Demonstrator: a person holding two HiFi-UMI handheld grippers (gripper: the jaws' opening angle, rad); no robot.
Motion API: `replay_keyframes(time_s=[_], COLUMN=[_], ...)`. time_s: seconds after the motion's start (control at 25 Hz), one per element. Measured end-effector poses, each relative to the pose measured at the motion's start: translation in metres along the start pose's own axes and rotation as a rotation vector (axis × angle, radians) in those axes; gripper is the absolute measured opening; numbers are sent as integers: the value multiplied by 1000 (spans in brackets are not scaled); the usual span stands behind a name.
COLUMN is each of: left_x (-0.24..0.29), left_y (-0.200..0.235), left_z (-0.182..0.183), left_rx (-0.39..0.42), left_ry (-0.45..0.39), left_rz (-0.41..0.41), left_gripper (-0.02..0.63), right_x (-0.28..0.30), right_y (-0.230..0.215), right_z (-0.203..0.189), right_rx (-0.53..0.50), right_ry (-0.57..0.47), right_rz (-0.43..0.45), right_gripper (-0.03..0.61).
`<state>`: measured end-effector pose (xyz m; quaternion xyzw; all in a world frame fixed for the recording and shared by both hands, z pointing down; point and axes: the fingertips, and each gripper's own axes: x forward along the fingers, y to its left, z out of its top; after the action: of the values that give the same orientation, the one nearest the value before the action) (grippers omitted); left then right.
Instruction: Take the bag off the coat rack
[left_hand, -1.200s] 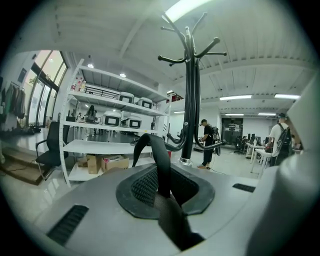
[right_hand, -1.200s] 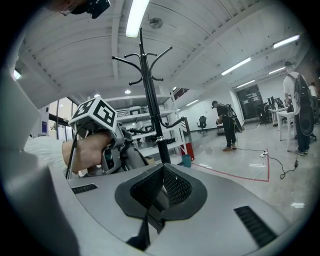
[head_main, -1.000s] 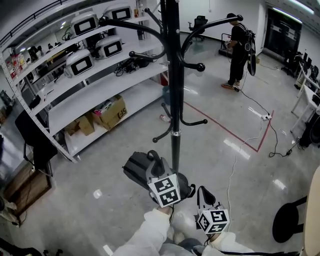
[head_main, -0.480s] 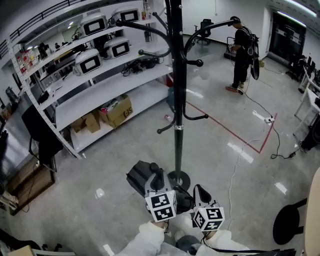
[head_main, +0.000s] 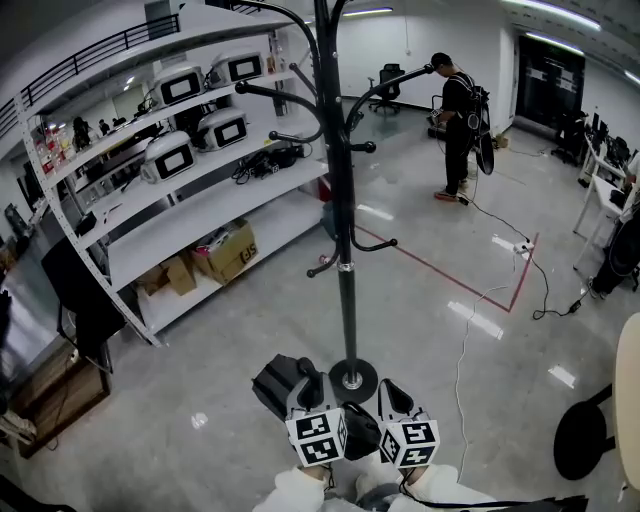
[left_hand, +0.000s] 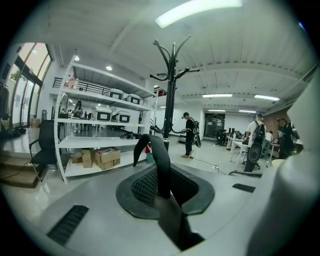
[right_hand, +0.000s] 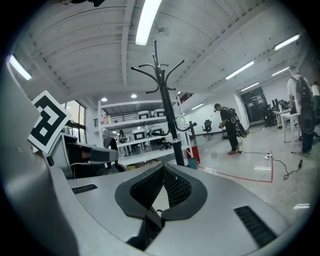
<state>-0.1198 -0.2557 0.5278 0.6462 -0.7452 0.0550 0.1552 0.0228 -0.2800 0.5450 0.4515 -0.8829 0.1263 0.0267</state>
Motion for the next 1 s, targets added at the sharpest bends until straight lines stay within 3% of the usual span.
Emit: replay_keyframes(time_s=[0.64,1.0], left_x=[-30,-38], left_y=[-4,-6], left_z=[-12,-16], left_rx=[22,6], left_ry=[-3,-1], left_rz=[-90,-105], left_gripper=[46,46], right_x=[-15,-23], right_y=[40,47], right_z=[-4,-6], right_rx=[-139,-143], right_ry=[16,16], right_rz=[13,12], right_gripper=[11,11])
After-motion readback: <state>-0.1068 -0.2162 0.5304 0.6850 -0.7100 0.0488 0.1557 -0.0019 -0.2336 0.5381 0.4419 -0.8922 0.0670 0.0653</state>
